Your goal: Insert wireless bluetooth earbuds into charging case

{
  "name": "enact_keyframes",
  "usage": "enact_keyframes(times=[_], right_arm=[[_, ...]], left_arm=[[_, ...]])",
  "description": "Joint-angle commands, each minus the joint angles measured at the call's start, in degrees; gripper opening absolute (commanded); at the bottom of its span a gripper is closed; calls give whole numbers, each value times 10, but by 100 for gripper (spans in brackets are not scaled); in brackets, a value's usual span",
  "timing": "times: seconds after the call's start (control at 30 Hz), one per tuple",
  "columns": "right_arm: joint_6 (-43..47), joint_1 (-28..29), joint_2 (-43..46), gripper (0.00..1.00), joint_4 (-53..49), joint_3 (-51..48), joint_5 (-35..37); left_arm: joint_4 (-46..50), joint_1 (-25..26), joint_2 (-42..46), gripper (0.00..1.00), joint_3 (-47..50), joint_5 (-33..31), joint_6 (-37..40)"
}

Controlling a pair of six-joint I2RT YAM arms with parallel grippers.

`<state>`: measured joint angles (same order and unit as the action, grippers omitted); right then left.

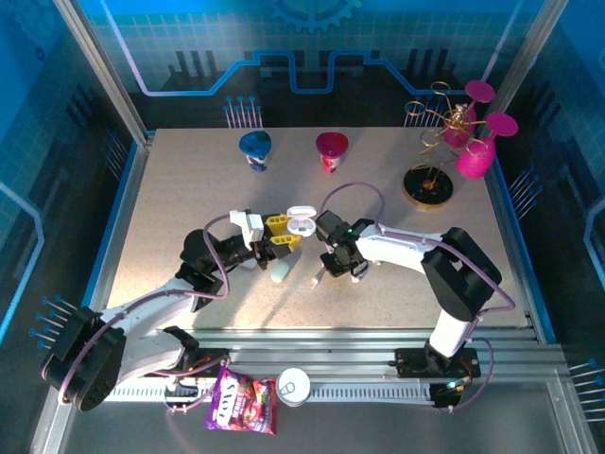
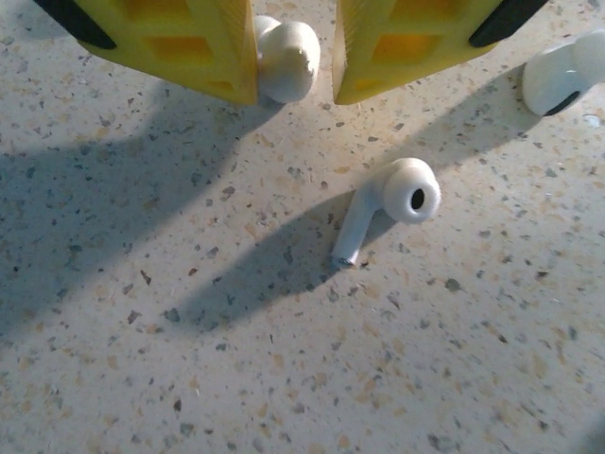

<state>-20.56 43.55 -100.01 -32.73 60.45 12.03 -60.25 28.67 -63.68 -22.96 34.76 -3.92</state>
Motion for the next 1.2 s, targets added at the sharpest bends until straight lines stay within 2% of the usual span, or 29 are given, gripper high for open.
enact_keyframes(times=[0.0,0.33,0.5,0.63,0.77,0.9,1.07,1.17], right_arm=[[1,8,-14,25,-23,15,12],[1,4,-27,20,-13,15,6],[-13,-13,12,17,11,-8,-18],[-47,-59,85,18,64,-57,-106],[-108,-133,171,20,127,-123,-224],[-162,-194,232,19,155,-157,-293],[-225,-251,264,19,200,-182,-417],[-244,-275,266,19,218,-188,-468]], left_arm=[[-9,2,3,25,8,0,11],[-20,2,-5,25,6,2,5],[-21,2,-7,25,5,4,0],[-21,2,-7,25,7,2,0],[-21,2,-8,25,7,1,1],[-29,2,-13,25,9,2,-2],[-42,3,-20,25,11,4,-12],[-45,3,-22,25,14,4,-13]])
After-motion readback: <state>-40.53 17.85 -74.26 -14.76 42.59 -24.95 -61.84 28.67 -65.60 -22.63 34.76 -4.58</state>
